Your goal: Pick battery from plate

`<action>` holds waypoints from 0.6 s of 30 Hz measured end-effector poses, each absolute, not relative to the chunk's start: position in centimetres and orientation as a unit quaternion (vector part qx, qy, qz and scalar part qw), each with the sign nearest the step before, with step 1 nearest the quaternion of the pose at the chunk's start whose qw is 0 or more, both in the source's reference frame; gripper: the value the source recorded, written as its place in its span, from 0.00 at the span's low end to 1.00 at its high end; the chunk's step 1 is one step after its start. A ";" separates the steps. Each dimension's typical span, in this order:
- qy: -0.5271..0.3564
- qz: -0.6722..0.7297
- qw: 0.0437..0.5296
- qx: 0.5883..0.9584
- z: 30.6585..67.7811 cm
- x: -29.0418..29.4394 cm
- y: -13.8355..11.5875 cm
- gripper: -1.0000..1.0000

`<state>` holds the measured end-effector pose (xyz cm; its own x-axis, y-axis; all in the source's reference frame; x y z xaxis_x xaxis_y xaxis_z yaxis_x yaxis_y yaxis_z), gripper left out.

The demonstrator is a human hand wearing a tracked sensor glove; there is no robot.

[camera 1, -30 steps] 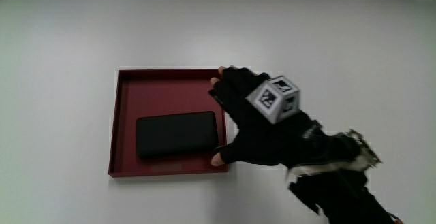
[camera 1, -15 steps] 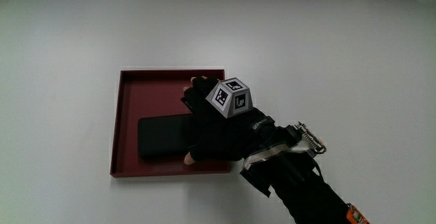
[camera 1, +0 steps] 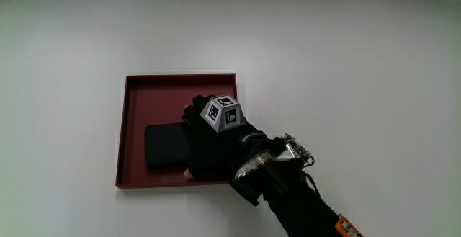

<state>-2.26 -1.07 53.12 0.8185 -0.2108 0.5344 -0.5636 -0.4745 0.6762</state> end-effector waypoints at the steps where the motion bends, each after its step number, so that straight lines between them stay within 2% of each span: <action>1: -0.230 0.191 0.457 0.838 53.1 -2.3 -1.0 0.50; 8: -0.223 0.203 0.452 0.840 53.8 -2.3 -0.9 0.50; 12: -0.221 0.209 0.466 0.831 54.2 -2.2 -1.0 0.50; 15: -0.210 0.205 0.451 0.843 54.0 -2.0 -1.1 0.58; 18: -0.217 0.209 0.452 0.840 53.9 -2.2 -1.1 0.67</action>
